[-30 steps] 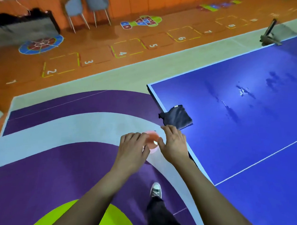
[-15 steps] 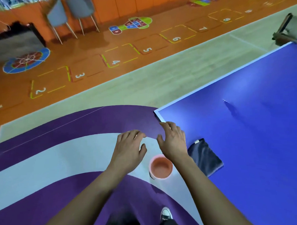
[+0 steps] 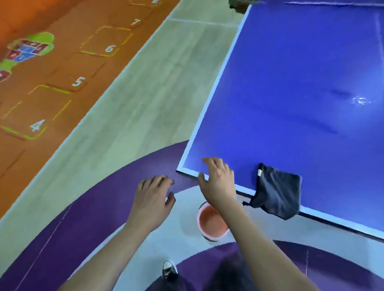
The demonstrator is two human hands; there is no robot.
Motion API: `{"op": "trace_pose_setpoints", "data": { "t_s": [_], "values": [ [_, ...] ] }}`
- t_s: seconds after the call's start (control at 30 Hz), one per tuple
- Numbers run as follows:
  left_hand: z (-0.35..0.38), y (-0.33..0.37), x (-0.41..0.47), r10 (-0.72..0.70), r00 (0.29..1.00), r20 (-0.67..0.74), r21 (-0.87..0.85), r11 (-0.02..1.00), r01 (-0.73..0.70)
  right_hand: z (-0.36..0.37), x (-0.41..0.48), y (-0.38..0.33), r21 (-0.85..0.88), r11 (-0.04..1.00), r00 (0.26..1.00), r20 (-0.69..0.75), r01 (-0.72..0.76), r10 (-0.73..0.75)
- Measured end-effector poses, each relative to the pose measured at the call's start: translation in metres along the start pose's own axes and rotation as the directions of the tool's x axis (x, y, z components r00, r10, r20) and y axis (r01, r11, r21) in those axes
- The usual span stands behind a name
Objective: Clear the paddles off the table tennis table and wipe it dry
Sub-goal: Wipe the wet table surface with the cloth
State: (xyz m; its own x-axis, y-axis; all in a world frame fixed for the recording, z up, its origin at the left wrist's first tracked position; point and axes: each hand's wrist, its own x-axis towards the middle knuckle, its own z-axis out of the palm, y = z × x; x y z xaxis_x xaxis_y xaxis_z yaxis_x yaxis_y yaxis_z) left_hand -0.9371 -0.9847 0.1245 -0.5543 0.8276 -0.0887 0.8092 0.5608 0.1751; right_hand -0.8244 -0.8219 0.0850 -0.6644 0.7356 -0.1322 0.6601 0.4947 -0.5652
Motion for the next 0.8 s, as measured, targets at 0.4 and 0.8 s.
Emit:
{"op": "trace_pose_setpoints", "data": {
  "t_s": [0.4,0.8],
  "values": [
    [0.022,0.031,0.097,0.54,0.815,0.208,-0.064,0.839,-0.54,-0.018,-0.037,0.06,0.102,0.843,0.803,-0.261,-0.529,0.536],
    [0.067,0.08,0.166,0.739,0.533,0.412,-0.096,0.617,-0.781,-0.018,-0.021,0.119,0.248,0.645,0.555,-0.348,-0.723,0.756]
  ]
}}
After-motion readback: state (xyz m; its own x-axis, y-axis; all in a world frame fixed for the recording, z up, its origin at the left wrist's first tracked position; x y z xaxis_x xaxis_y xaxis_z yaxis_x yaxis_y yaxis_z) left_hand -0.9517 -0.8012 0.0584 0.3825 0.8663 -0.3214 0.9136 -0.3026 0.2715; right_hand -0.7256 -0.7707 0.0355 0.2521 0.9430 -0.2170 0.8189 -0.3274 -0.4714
